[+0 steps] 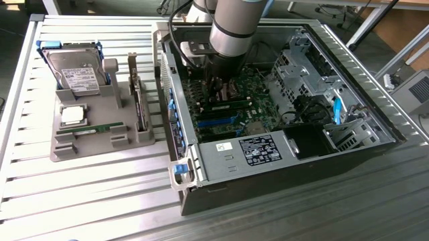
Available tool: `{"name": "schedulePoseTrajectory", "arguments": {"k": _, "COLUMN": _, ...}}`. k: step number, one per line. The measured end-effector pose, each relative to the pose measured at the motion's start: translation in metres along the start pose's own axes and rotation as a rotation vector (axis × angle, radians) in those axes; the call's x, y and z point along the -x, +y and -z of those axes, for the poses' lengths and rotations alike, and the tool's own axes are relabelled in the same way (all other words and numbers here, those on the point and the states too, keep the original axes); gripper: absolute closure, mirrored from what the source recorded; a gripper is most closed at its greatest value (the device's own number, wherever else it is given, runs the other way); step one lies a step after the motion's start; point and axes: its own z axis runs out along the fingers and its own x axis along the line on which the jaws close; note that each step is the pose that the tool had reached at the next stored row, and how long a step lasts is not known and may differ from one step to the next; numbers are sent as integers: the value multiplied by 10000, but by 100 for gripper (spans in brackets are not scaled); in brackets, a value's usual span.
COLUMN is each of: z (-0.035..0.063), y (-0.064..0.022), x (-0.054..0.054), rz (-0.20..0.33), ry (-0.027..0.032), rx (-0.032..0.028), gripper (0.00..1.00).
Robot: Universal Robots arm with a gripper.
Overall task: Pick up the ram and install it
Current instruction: 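Press down the ram until it locks into place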
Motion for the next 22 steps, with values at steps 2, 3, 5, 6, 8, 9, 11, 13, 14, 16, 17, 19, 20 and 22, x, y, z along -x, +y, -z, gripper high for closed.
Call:
{"name": "schedulePoseTrajectory", "arguments": {"k": 2, "z": 24, "y": -1, "x": 4, "rz": 1, "ry": -21, "rx": -13, "gripper": 91}}
{"name": "schedulePoseTrajectory", "arguments": {"k": 3, "z": 67, "y": -1, "x": 5, "rz": 0, "ry": -22, "rx": -13, "gripper": 91}}
{"name": "schedulePoseTrajectory", "arguments": {"k": 5, "z": 256, "y": -4, "x": 5, "rz": 1, "ry": -6, "rx": -4, "gripper": 91}}
{"name": "schedulePoseTrajectory", "arguments": {"k": 6, "z": 320, "y": -13, "x": 6, "rz": 1, "ry": -3, "rx": -2, "gripper": 91}}
{"name": "schedulePoseTrajectory", "arguments": {"k": 8, "z": 350, "y": -55, "x": 8, "rz": 0, "ry": -4, "rx": -3, "gripper": 91}}
{"name": "schedulePoseTrajectory", "arguments": {"k": 9, "z": 352, "y": -120, "x": 8, "rz": 0, "ry": -3, "rx": 1, "gripper": 91}}
{"name": "schedulePoseTrajectory", "arguments": {"k": 11, "z": 356, "y": -254, "x": 10, "rz": 0, "ry": -3, "rx": 16, "gripper": 91}}
{"name": "schedulePoseTrajectory", "arguments": {"k": 13, "z": 360, "y": -399, "x": 12, "rz": 0, "ry": -2, "rx": 35, "gripper": 91}}
{"name": "schedulePoseTrajectory", "arguments": {"k": 14, "z": 363, "y": -491, "x": 13, "rz": 0, "ry": -3, "rx": 41, "gripper": 91}}
{"name": "schedulePoseTrajectory", "arguments": {"k": 16, "z": 366, "y": -631, "x": 15, "rz": -1, "ry": -3, "rx": 55, "gripper": 91}}
{"name": "schedulePoseTrajectory", "arguments": {"k": 17, "z": 369, "y": -705, "x": 16, "rz": -2, "ry": -1, "rx": 63, "gripper": 91}}
{"name": "schedulePoseTrajectory", "arguments": {"k": 19, "z": 372, "y": -845, "x": 17, "rz": -2, "ry": -3, "rx": 77, "gripper": 91}}
{"name": "schedulePoseTrajectory", "arguments": {"k": 20, "z": 374, "y": -930, "x": 19, "rz": 0, "ry": -2, "rx": 83, "gripper": 91}}
{"name": "schedulePoseTrajectory", "arguments": {"k": 22, "z": 400, "y": -1044, "x": 21, "rz": -1, "ry": -1, "rx": 86, "gripper": 91}}
